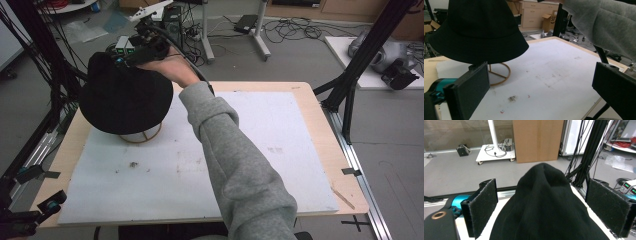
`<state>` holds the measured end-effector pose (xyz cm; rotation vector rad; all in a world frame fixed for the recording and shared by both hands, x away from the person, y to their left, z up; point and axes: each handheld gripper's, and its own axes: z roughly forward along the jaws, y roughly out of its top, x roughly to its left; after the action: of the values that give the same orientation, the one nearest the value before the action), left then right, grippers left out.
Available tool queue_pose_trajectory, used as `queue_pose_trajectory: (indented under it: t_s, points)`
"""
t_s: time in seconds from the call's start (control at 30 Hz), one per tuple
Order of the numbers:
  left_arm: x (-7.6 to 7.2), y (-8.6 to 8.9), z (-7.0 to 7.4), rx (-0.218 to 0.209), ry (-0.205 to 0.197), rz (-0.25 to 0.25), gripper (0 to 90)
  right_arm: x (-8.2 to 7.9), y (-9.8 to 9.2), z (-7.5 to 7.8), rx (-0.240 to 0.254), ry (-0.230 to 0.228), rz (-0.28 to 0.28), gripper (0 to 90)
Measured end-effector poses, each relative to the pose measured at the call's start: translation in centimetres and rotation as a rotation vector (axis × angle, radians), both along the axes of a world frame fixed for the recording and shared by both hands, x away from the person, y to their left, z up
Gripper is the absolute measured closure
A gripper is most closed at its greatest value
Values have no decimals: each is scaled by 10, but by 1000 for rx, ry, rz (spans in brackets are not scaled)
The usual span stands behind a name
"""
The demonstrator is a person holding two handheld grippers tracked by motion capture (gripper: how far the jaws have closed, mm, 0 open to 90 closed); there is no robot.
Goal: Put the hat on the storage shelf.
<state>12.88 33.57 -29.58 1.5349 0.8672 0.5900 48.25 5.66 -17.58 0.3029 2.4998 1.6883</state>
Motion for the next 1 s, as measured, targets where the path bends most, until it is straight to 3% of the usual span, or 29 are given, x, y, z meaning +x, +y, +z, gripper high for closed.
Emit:
queue_pose_trajectory:
  t_s: [0.2, 0.37, 0.5, 0.73, 1.0]
  points:
    - [1, 1, 6, -13, -29, -12, 17, -10, -38, -4, 14, -2, -25, 104]
    - [8, 2, 3, -22, -16, -13, 17, -21, -77, -8, 37, 1, -59, 104]
    - [14, -1, 4, 7, -17, 0, 17, -28, -92, -11, 44, -9, -62, 104]
    - [23, -5, 1, -8, -8, -17, 17, -47, -127, -19, 39, -29, -78, 104]
    - [28, -5, 2, -13, -9, -21, 17, -64, -153, -24, 48, -53, -101, 104]
